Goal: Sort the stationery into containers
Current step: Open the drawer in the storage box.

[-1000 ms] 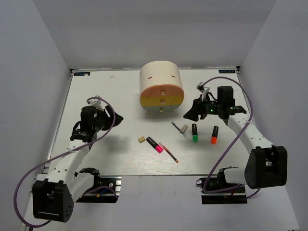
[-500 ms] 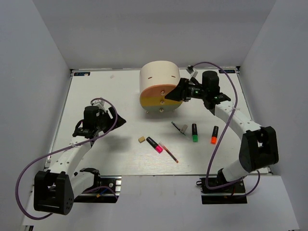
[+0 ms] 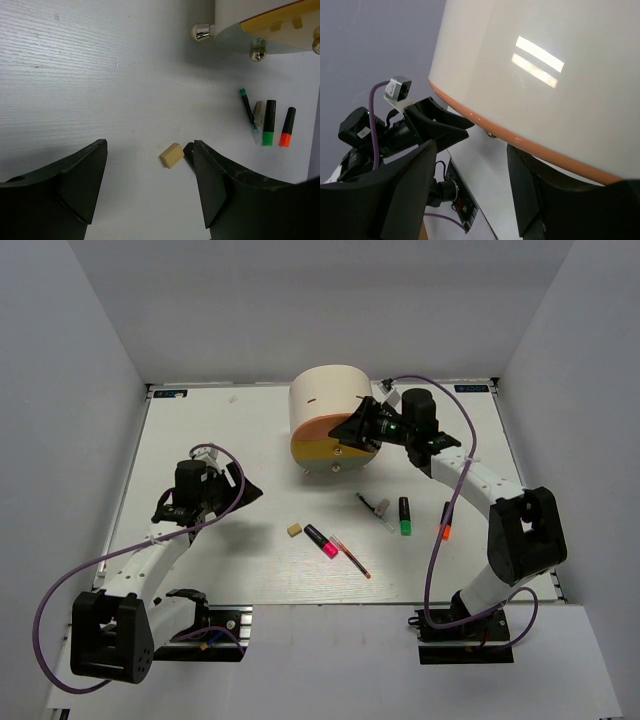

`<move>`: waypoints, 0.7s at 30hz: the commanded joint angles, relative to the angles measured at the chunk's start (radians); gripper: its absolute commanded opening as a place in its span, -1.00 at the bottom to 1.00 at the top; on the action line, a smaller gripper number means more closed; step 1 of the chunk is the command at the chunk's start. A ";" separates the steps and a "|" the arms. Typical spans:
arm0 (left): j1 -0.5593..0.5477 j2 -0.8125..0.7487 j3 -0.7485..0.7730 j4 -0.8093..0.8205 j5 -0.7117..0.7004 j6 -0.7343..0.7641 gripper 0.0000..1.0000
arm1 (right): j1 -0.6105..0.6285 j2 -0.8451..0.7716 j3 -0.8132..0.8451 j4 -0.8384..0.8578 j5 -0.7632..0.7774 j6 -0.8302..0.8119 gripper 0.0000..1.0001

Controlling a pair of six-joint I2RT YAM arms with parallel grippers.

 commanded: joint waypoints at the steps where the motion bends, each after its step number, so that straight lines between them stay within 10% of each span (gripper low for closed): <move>1: -0.004 0.000 -0.006 0.024 0.016 -0.003 0.59 | 0.014 -0.001 0.047 0.049 0.087 0.064 0.24; 21: -0.004 0.009 -0.025 0.042 0.026 -0.012 0.59 | 0.058 -0.052 -0.024 -0.003 0.343 0.199 0.04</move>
